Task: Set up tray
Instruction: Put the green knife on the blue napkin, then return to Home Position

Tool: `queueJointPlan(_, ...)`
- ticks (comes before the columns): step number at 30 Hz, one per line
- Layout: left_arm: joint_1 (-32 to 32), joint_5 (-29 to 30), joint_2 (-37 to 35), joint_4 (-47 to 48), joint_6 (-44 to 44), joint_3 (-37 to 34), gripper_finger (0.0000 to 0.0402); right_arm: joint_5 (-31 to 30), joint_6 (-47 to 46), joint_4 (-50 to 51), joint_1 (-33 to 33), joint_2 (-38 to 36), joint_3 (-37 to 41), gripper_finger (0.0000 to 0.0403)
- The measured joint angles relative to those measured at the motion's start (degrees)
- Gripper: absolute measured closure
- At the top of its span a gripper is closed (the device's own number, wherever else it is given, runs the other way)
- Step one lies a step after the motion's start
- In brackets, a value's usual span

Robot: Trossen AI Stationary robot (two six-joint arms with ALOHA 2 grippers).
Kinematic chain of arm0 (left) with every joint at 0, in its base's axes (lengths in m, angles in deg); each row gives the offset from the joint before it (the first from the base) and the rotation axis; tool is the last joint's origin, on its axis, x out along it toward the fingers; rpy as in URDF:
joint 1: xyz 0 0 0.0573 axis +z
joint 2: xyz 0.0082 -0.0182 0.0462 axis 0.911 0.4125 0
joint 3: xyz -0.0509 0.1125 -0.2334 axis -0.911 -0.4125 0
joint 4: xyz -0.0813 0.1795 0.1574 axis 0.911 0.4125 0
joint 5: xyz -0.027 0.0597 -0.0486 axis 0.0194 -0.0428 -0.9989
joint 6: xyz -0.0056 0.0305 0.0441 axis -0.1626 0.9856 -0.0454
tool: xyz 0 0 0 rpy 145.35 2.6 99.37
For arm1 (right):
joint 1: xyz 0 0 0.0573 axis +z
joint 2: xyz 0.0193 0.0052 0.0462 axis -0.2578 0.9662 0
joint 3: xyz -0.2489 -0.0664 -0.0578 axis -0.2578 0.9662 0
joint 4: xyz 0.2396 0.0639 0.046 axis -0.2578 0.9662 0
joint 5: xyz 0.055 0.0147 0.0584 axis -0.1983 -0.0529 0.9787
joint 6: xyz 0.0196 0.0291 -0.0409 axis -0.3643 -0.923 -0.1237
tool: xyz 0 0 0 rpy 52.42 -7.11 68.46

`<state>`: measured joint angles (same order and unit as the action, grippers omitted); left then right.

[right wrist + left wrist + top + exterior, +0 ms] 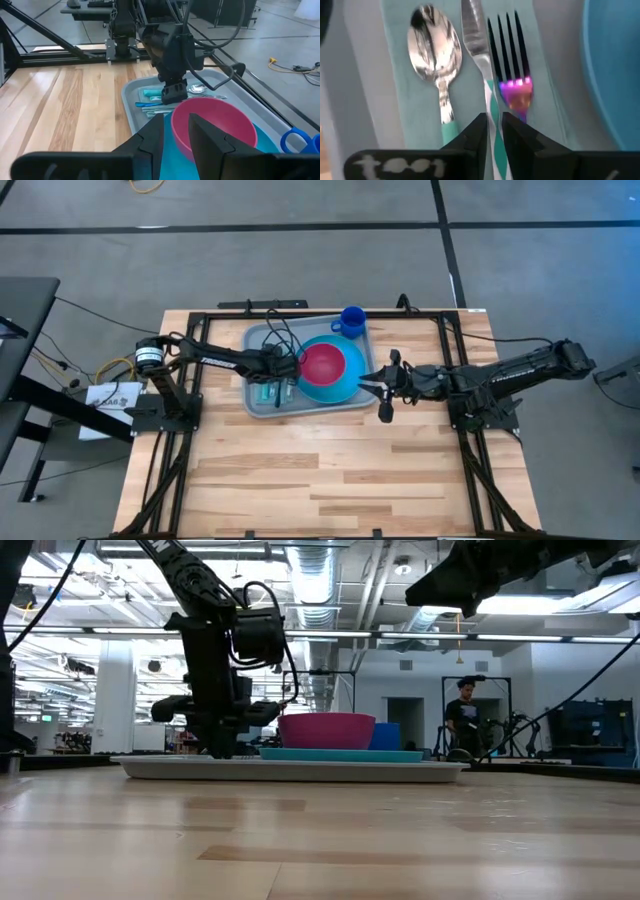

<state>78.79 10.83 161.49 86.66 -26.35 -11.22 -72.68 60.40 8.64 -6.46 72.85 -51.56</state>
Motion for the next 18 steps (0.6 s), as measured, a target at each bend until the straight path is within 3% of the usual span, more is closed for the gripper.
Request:
queueJointPlan(4, -0.77, -0.94, -1.13, 5.0, 2.14, 3.06, 0.0354, 0.0, 0.0, -0.02, 0.01, 0.0, -0.02, 0.0319)
queueJointPlan(10, -5.6, 9.98, -4.55, 21.06, 4.21, 11.66, 0.0354, 0.0, 0.35, 1.33, 0.12, -1.0, -0.93, 0.0319)
queueJointPlan(18, -14.03, 22.38, -13.43, 54.17, 2.34, 24.99, 0.0354, 0.17, 7.74, 1.66, 1.77, -7.59, -4.85, 0.0319)
